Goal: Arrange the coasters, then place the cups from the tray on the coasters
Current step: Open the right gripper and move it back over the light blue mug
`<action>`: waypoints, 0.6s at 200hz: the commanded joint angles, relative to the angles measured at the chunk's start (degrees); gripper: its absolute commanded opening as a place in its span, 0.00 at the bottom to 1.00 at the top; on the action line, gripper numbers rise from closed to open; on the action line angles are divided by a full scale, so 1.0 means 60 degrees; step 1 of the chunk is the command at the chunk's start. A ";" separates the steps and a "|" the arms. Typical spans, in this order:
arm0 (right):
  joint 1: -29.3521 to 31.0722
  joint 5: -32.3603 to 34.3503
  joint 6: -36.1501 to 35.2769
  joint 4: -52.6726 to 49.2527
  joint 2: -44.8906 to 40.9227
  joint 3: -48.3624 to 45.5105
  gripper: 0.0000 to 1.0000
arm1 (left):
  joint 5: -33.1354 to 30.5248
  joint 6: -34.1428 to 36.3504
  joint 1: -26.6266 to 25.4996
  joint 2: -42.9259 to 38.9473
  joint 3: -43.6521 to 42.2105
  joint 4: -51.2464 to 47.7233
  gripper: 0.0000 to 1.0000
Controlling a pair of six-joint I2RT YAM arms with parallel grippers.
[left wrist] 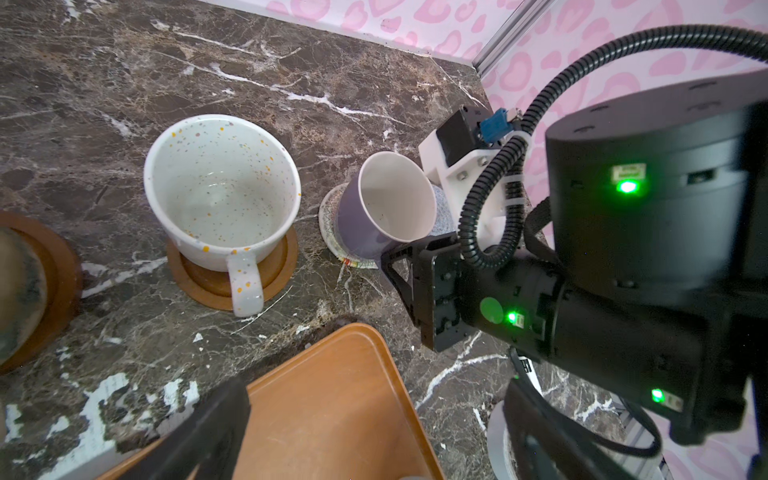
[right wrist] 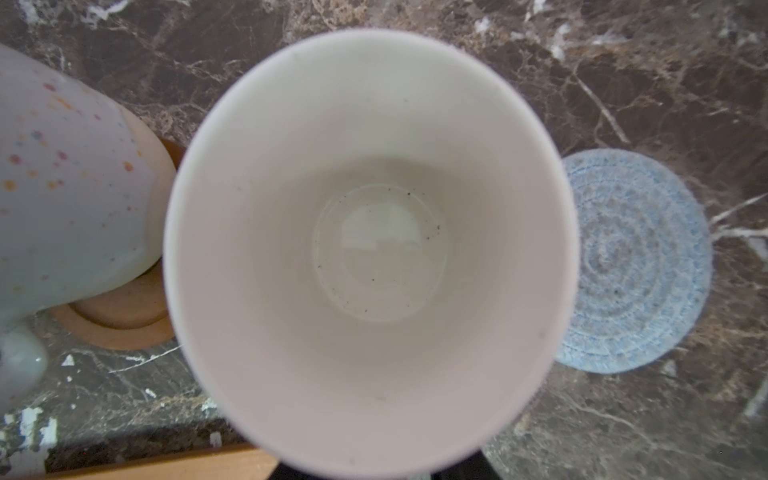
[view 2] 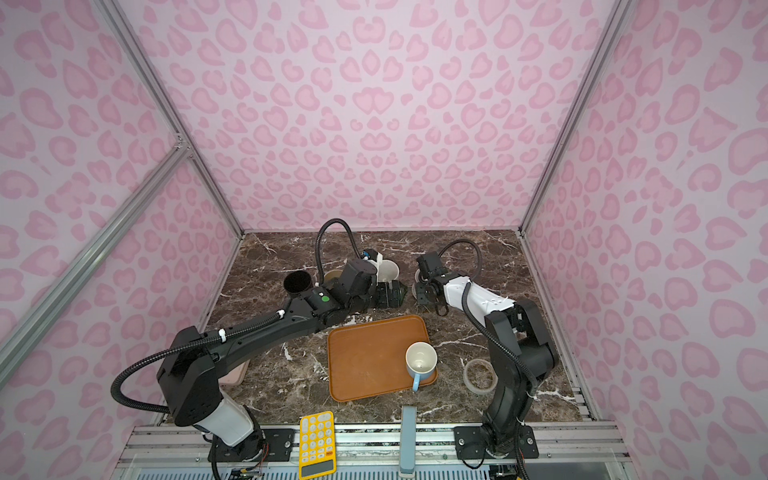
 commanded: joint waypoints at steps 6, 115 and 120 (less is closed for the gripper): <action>0.0011 0.0134 0.0148 -0.0112 -0.0181 -0.0011 0.41 | -0.0051 0.0037 0.0012 -0.0270 -0.0170 0.0320 0.97; 0.0466 -0.0949 0.0683 -0.2514 -0.5872 -0.2097 1.00 | 0.1908 -0.0131 0.0335 -0.2396 -0.1979 0.0233 0.97; 0.0566 -0.0953 0.0772 -0.2774 -0.6121 -0.2104 1.00 | 0.2074 -0.0134 0.0322 -0.2535 -0.2102 0.0289 0.97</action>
